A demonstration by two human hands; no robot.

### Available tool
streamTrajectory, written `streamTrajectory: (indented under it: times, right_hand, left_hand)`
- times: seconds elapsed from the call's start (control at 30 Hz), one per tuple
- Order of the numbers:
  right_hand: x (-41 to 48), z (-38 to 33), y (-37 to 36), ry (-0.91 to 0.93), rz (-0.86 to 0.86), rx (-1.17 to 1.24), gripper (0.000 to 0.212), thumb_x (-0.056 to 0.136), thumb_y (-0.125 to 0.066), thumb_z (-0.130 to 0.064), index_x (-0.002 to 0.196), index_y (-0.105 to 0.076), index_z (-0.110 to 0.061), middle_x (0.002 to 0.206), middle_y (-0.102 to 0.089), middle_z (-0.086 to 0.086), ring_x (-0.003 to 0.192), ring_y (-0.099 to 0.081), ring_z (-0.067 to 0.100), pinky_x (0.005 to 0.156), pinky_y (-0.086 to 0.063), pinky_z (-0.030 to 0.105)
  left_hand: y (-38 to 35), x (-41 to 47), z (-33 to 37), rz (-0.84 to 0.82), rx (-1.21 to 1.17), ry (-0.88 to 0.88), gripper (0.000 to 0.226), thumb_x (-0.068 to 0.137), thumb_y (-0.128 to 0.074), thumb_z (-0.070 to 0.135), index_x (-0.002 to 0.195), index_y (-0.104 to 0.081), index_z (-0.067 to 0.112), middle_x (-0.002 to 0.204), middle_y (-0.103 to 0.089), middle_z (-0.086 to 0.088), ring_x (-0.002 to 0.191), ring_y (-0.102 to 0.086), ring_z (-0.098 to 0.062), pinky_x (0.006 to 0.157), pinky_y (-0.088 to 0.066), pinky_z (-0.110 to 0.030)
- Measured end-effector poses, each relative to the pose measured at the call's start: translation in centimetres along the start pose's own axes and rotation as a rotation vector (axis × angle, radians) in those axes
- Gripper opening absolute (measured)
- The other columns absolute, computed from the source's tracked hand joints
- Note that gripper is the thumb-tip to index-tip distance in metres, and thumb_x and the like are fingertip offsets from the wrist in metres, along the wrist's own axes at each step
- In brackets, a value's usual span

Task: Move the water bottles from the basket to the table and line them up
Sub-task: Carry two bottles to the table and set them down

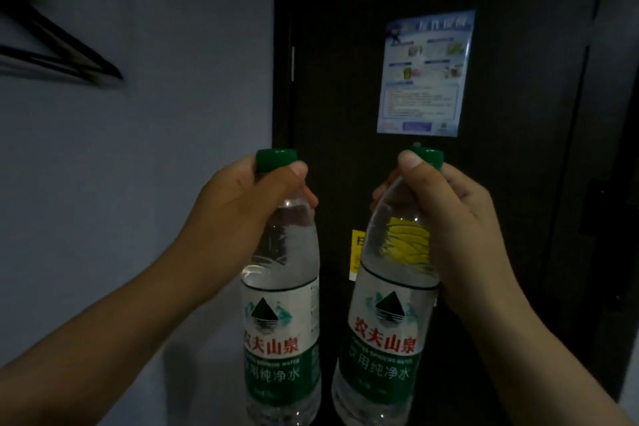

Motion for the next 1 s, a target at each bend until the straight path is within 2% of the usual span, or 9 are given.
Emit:
streamTrajectory:
  times: [0.07,0.17,0.23,0.4,0.53,0.67,0.83,0.93,1.0]
  right_hand:
    - [0.8,-0.2,-0.7,-0.017,-0.096,0.051,0.029,0.082,-0.057,-0.046,0.073,-0.068,-0.02,0.079,-0.071,0.01,0.071,-0.069,0.021,0.063,-0.057,0.024]
    - [1.3,-0.7,-2.5,0.014,-0.231,0.119,0.031,0.089,-0.056,-0.042,0.074,-0.067,-0.018,0.076,-0.07,0.008,0.069,-0.067,0.02,0.063,-0.056,0.025]
    - [1.4,-0.9,-4.0,0.024,-0.299,0.149,0.031,0.09,-0.056,-0.04,0.076,-0.067,-0.015,0.077,-0.07,0.009,0.072,-0.067,0.022,0.066,-0.055,0.029]
    - [0.0,-2.1,-9.8,0.019,-0.454,0.308,0.034,0.082,-0.055,-0.044,0.075,-0.067,-0.013,0.075,-0.071,0.007,0.069,-0.067,0.018,0.066,-0.056,0.023]
    - [-2.7,-4.4,-15.0,-0.003,-0.55,0.483,0.027,0.083,-0.06,-0.038,0.075,-0.067,-0.013,0.073,-0.072,0.007,0.067,-0.066,0.013,0.065,-0.054,0.018]
    - [-6.9,-8.5,-20.4,-0.006,-0.676,0.638,0.025,0.088,-0.059,-0.032,0.08,-0.068,-0.01,0.075,-0.073,0.007,0.066,-0.067,0.01,0.06,-0.051,0.013]
    - [-13.6,-15.9,-26.9,-0.005,-0.818,0.817,0.034,0.079,-0.06,-0.043,0.08,-0.068,-0.011,0.075,-0.073,0.005,0.072,-0.07,0.017,0.064,-0.053,0.014]
    - [-18.8,-21.1,-30.5,-0.014,-0.901,0.938,0.034,0.075,-0.06,-0.046,0.077,-0.067,-0.012,0.074,-0.073,0.005,0.07,-0.07,0.016,0.064,-0.053,0.015]
    - [-22.4,-24.7,-32.6,-0.016,-0.946,1.013,0.032,0.076,-0.061,-0.045,0.076,-0.067,-0.014,0.073,-0.073,0.004,0.068,-0.069,0.013,0.061,-0.051,0.015]
  left_hand:
    - [0.2,-0.7,1.6,0.047,0.048,-0.008,0.042,0.075,-0.051,0.051,0.083,-0.069,0.014,0.082,-0.075,0.0,0.077,-0.072,-0.014,0.071,-0.056,-0.025]
    - [0.7,-2.2,3.5,0.149,0.107,-0.007,0.042,0.072,-0.052,0.05,0.082,-0.068,0.013,0.08,-0.075,0.0,0.073,-0.071,-0.012,0.064,-0.055,-0.016]
    - [1.9,-3.4,4.1,0.239,0.113,0.022,0.043,0.07,-0.053,0.046,0.083,-0.067,0.007,0.079,-0.075,-0.003,0.071,-0.071,-0.013,0.062,-0.054,-0.015]
    - [5.8,-7.8,6.8,0.412,0.242,0.068,0.022,0.087,-0.054,0.023,0.087,-0.064,0.003,0.08,-0.073,-0.011,0.068,-0.069,-0.014,0.061,-0.054,-0.014]
    - [9.7,-12.8,10.5,0.551,0.383,0.087,0.026,0.087,-0.054,0.025,0.087,-0.064,0.001,0.075,-0.073,-0.004,0.064,-0.069,-0.01,0.058,-0.051,-0.012]
    - [13.4,-18.9,15.6,0.681,0.514,0.081,0.039,0.075,-0.054,0.038,0.087,-0.064,0.003,0.078,-0.074,-0.007,0.07,-0.07,-0.013,0.062,-0.052,-0.013]
    - [17.7,-28.5,22.8,0.87,0.676,0.089,0.036,0.076,-0.055,0.038,0.089,-0.064,0.005,0.08,-0.074,-0.007,0.074,-0.071,-0.015,0.064,-0.053,-0.015]
    - [19.8,-34.7,27.8,0.975,0.756,0.093,0.031,0.078,-0.056,0.034,0.085,-0.065,0.005,0.078,-0.073,-0.007,0.071,-0.07,-0.013,0.061,-0.052,-0.013]
    - [20.8,-38.6,31.5,1.03,0.82,0.096,0.035,0.074,-0.057,0.036,0.086,-0.065,0.004,0.079,-0.073,-0.009,0.071,-0.071,-0.013,0.06,-0.052,-0.013]
Point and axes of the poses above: each hand's wrist, its own x-axis towards the middle knuckle, its own y-axis out of the back of the hand, z = x × y, the point moved 9 cm from there along x, towards the middle knuckle
